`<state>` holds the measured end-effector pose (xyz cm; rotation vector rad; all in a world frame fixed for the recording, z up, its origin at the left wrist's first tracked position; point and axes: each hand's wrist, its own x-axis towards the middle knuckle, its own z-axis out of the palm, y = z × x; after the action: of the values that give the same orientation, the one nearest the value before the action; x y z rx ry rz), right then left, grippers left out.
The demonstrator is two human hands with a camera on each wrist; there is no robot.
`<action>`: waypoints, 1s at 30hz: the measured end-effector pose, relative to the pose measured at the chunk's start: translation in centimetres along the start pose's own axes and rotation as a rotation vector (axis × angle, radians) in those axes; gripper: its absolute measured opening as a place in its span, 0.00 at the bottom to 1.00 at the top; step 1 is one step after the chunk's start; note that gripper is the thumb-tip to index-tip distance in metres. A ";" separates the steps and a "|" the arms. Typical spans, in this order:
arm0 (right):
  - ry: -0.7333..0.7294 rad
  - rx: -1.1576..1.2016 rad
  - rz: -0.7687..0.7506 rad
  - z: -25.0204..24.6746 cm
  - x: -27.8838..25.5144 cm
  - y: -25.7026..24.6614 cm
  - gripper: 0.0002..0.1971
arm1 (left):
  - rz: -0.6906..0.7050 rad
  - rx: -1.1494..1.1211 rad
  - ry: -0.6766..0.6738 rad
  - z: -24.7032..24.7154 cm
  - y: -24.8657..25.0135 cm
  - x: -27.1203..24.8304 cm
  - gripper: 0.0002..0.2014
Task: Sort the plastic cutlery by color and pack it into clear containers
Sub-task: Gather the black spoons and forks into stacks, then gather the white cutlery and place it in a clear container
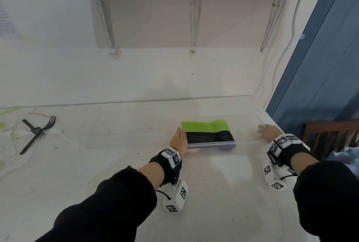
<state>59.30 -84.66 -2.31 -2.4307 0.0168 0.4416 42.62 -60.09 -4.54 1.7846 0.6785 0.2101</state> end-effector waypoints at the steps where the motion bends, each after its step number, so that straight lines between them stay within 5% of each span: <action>1: -0.005 -0.034 -0.018 -0.1 0.0 0.0 0.21 | -0.008 0.008 -0.009 0.0 0.0 0.0 0.24; 9: 0.167 -0.086 -0.003 -0.2 -2.2 -0.8 0.23 | -0.046 0.009 -0.083 -0.6 0.9 -1.2 0.26; 15: 0.389 -0.317 -0.157 0.5 -6.4 -3.7 0.23 | -0.023 -0.015 -0.173 -2.2 0.9 -4.1 0.27; 23: 0.197 -0.134 -0.525 9.1 -14.3 -13.6 0.17 | 0.050 0.150 -0.269 -9.8 -1.5 -8.4 0.27; 30: 0.055 -0.056 -0.648 20.5 -20.5 -20.8 0.17 | 0.022 0.167 -0.105 -21.1 -7.0 -12.0 0.27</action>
<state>36.15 -57.84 2.04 -2.3309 -0.7430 0.0788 20.55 -48.04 -1.78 1.9492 0.6161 0.0749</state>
